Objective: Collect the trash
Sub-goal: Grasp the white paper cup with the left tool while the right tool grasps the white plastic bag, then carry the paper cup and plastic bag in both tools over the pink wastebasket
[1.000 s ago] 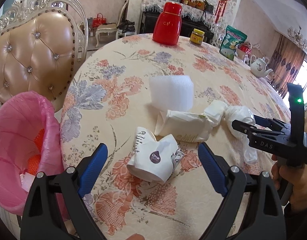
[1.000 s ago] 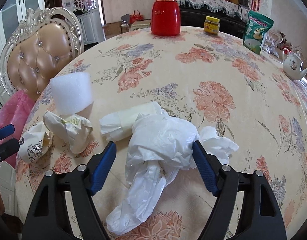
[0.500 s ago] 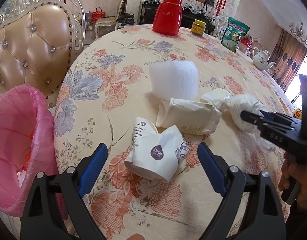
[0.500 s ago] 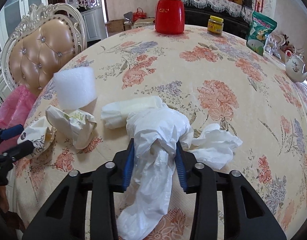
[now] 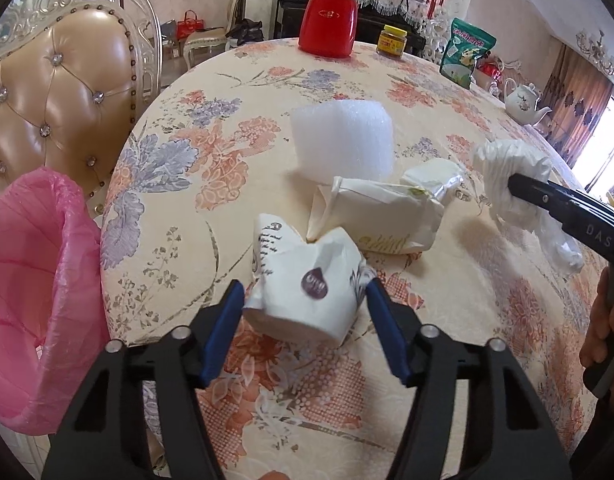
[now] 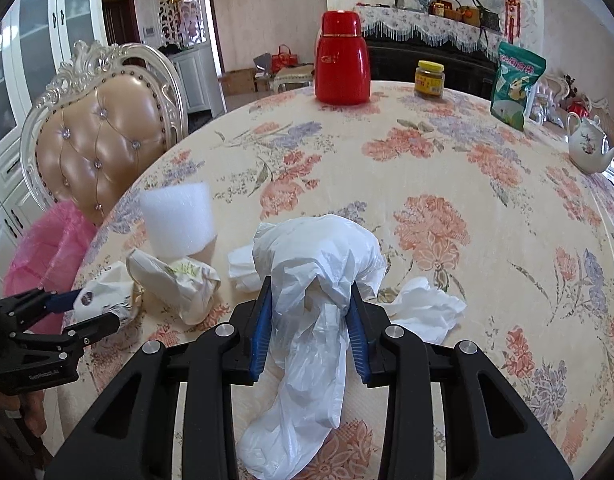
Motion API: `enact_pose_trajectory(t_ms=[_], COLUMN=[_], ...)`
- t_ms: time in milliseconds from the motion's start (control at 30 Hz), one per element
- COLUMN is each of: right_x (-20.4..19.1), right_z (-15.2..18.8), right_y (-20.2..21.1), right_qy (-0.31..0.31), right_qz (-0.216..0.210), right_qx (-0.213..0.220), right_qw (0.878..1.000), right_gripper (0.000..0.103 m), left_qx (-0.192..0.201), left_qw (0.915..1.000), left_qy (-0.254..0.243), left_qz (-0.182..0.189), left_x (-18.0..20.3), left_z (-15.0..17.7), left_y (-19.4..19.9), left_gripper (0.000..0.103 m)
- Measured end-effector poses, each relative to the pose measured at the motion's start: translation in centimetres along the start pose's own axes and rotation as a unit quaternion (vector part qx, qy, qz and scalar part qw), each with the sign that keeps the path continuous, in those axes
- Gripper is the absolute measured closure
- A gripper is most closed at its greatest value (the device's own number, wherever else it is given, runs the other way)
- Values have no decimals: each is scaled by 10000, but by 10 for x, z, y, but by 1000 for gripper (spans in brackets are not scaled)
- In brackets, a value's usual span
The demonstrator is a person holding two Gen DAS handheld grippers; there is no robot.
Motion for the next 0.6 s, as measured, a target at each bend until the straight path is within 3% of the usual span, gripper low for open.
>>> enact_pose_trajectory(t_ms=[600], right_x=[6], right_z=[-7], right_y=[13], right_qy=[-156], right_qz=[-71], right_qx=[224], right_qw=[9996], right_gripper=[69], left_qx=[363], left_qw=[9993], left_qy=[-64], left_qz=[49], left_x=[6], left_z=[-8], left_y=[29], left_gripper=[48])
Point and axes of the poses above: each gripper's, at about its wrist camera, not at the fingertips, and y roughly against the way its jaws point, x to its right, z to its underside, the point moved 5 cm from there along -y, roughly the way its jaws point, and after that the axes turned 11 degrees about -y, right-handed, at the moved point
